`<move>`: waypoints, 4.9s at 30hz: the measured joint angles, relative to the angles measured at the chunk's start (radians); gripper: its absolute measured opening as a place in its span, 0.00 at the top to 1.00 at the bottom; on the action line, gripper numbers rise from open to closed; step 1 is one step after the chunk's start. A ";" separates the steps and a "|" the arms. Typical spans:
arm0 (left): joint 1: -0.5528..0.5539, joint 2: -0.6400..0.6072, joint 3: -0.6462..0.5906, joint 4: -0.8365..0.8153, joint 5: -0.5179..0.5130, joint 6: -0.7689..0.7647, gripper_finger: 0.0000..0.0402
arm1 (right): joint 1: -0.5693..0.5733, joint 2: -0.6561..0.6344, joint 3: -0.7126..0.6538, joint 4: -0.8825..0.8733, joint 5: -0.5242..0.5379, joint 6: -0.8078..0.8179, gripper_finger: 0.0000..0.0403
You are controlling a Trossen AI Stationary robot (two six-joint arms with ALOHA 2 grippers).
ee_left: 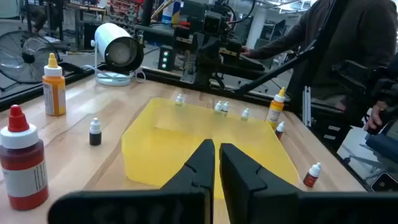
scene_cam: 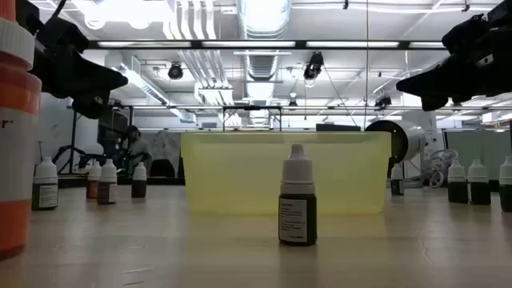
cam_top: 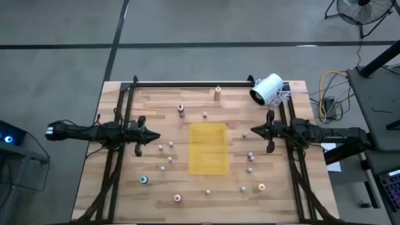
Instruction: Pick & Place food coloring
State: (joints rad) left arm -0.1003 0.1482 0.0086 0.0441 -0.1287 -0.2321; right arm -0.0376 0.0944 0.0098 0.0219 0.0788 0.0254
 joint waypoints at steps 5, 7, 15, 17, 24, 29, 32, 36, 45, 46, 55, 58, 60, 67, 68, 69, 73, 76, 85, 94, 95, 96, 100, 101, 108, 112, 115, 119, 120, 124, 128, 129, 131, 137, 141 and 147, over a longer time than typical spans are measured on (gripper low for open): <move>0.000 0.000 0.000 0.000 0.000 0.000 1.00 | 0.000 0.000 0.000 0.000 0.000 0.000 0.98; 0.000 0.000 0.000 0.000 0.000 0.000 1.00 | 0.000 0.000 0.000 0.000 0.000 0.000 0.98; 0.000 0.000 0.000 0.000 0.000 0.000 1.00 | 0.000 0.000 0.000 0.000 0.000 0.000 0.98; 0.000 0.000 0.000 0.000 0.000 0.000 1.00 | 0.000 0.000 0.000 0.000 0.000 0.000 0.98; 0.000 0.000 0.000 0.000 0.000 0.000 1.00 | 0.000 0.000 0.000 0.001 0.000 0.008 0.98; 0.000 0.000 0.000 0.000 0.000 0.000 1.00 | 0.000 0.000 0.000 0.004 0.000 0.089 0.98; 0.000 0.000 0.000 0.000 0.000 0.000 1.00 | 0.000 0.000 0.000 0.015 0.000 0.159 0.98; 0.000 0.000 0.000 0.007 0.000 -0.005 1.00 | 0.000 0.000 0.000 0.024 0.000 0.279 0.98; 0.000 0.000 0.000 0.111 0.000 -0.293 1.00 | 0.000 0.000 0.000 0.090 0.000 0.352 0.98; 0.000 0.000 0.000 0.121 0.000 -0.310 1.00 | 0.000 0.000 0.000 0.094 0.000 0.341 0.98; 0.000 0.000 0.000 0.248 -0.005 -0.405 1.00 | 0.000 0.000 0.000 0.160 0.003 0.316 0.98; 0.000 0.000 0.000 0.336 -0.048 -0.417 1.00 | 0.000 0.000 0.000 0.219 0.012 0.346 0.98; 0.000 0.000 0.000 0.394 -0.072 -0.418 1.00 | 0.000 0.000 0.000 0.274 0.043 0.396 0.98; 0.000 0.001 0.044 0.516 -0.088 -0.328 1.00 | 0.000 0.001 0.000 0.550 0.089 0.493 0.98; 0.000 0.000 0.058 0.523 -0.094 -0.315 1.00 | 0.000 0.001 0.000 0.588 0.090 0.492 0.98; 0.000 0.000 0.073 0.524 -0.097 -0.303 1.00 | 0.000 0.001 0.000 0.622 0.090 0.491 0.98; 0.000 0.004 0.129 0.516 -0.108 -0.228 1.00 | 0.000 0.001 0.000 0.702 0.108 0.487 0.98; 0.000 0.011 0.170 0.521 -0.109 -0.171 1.00 | 0.000 0.001 0.001 0.714 0.109 0.488 0.98; 0.000 0.059 0.228 0.468 -0.118 -0.106 1.00 | 0.000 0.097 0.146 0.610 0.110 0.465 0.98; 0.000 0.139 0.251 0.463 -0.124 -0.110 1.00 | 0.000 0.320 0.435 0.246 0.108 0.354 0.98; 0.000 0.148 0.257 0.463 -0.124 -0.110 1.00 | 0.000 0.344 0.463 0.228 0.107 0.320 0.98; 0.000 0.157 0.262 0.460 -0.124 -0.110 1.00 | 0.000 0.368 0.490 0.215 0.104 0.301 0.98; 0.000 0.194 0.286 0.441 -0.124 -0.111 1.00 | 0.000 0.449 0.585 0.207 0.049 0.274 0.98; 0.000 0.201 0.294 0.437 -0.124 -0.111 1.00 | 0.000 0.464 0.607 0.207 0.015 0.261 0.98; 0.000 0.246 0.332 0.424 -0.124 -0.106 1.00 | 0.000 0.563 0.740 0.205 -0.182 0.255 0.98; 0.000 0.270 0.354 0.425 -0.124 -0.095 1.00 | 0.001 0.599 0.798 0.152 -0.211 0.242 0.98; 0.000 0.290 0.374 0.425 -0.124 -0.093 1.00 | 0.000 0.622 0.831 0.067 -0.211 0.230 0.98; 0.000 0.314 0.386 0.426 -0.124 -0.093 1.00 | 0.000 0.664 0.871 -0.035 -0.211 0.246 0.98; 0.000 0.319 0.386 0.425 -0.124 -0.093 1.00 | 0.000 0.676 0.882 -0.058 -0.211 0.264 0.98; 0.000 0.344 0.383 0.425 -0.134 -0.093 1.00 | 0.000 0.730 0.939 -0.193 -0.212 0.289 0.98; 0.000 0.370 0.383 0.425 -0.149 -0.093 1.00 | 0.004 0.787 1.013 -0.298 -0.218 0.293 0.98; 0.000 0.375 0.383 0.425 -0.150 -0.093 1.00 | 0.009 0.800 1.034 -0.326 -0.219 0.293 0.98; 0.000 0.380 0.383 0.425 -0.151 -0.093 1.00 | 0.022 0.828 1.070 -0.385 -0.219 0.284 0.98; 0.000 0.380 0.383 0.425 -0.150 -0.106 1.00 | 0.042 0.887 1.175 -0.484 -0.272 0.220 0.95; 0.000 0.380 0.385 0.425 -0.150 -0.106 1.00 | 0.042 0.907 1.216 -0.485 -0.293 0.210 0.85; 0.000 0.379 0.385 0.425 -0.150 -0.101 1.00 | 0.042 0.944 1.223 -0.491 -0.314 0.304 0.62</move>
State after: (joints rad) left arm -0.1001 0.5276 0.3936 0.4694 -0.2791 -0.3332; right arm 0.0048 1.0382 1.2330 -0.4686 -0.2352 0.3292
